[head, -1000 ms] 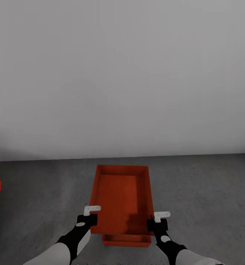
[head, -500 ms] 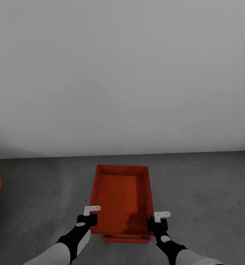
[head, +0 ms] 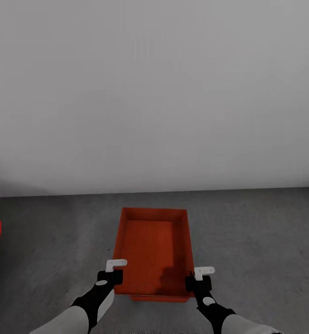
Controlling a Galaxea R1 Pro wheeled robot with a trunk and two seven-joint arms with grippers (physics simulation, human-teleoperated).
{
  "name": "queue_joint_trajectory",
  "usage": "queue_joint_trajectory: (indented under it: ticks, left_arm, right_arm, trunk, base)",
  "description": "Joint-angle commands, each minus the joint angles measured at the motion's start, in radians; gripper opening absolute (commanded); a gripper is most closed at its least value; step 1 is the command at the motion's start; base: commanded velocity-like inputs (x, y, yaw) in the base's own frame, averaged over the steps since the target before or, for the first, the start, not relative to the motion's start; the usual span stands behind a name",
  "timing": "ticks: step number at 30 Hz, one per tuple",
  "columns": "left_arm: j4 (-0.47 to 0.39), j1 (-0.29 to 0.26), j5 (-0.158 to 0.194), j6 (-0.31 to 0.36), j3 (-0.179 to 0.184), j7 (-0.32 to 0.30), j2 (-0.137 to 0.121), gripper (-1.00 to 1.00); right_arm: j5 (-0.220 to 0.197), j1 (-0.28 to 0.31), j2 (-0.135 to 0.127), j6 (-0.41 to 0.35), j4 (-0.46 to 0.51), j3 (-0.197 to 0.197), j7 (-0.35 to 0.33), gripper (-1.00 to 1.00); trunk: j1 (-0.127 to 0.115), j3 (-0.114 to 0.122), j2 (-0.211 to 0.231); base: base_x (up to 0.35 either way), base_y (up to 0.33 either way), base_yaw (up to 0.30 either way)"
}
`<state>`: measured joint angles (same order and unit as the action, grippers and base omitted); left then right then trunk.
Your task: Move the two storage containers from the living room to the garage. In the garage, place one container on the floor and stack the other container on top of it (either order is fine).
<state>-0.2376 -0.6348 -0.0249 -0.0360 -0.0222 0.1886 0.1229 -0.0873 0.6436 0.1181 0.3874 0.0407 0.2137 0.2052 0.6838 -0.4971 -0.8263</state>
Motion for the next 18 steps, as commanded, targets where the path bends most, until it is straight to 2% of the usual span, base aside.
queue_joint_trajectory:
  ticks: [1, 18]
  left_arm:
    - [0.0, -0.001, -0.003, -0.002, -0.015, 0.006, 0.001, -1.0]
    - [0.0, -0.001, -0.003, -0.002, -0.015, 0.006, 0.001, -1.0]
  right_arm:
    - [-0.025, 0.001, 0.0, 0.007, -0.002, -0.007, 0.005, -1.0]
    - [-0.025, 0.001, 0.0, 0.007, -0.002, -0.007, 0.005, -1.0]
  trunk:
    - [0.0, -0.003, -0.001]
    - [0.0, -0.03, -0.001]
  base:
    - [0.0, 0.0, 0.0]
    - [0.0, 0.0, 0.0]
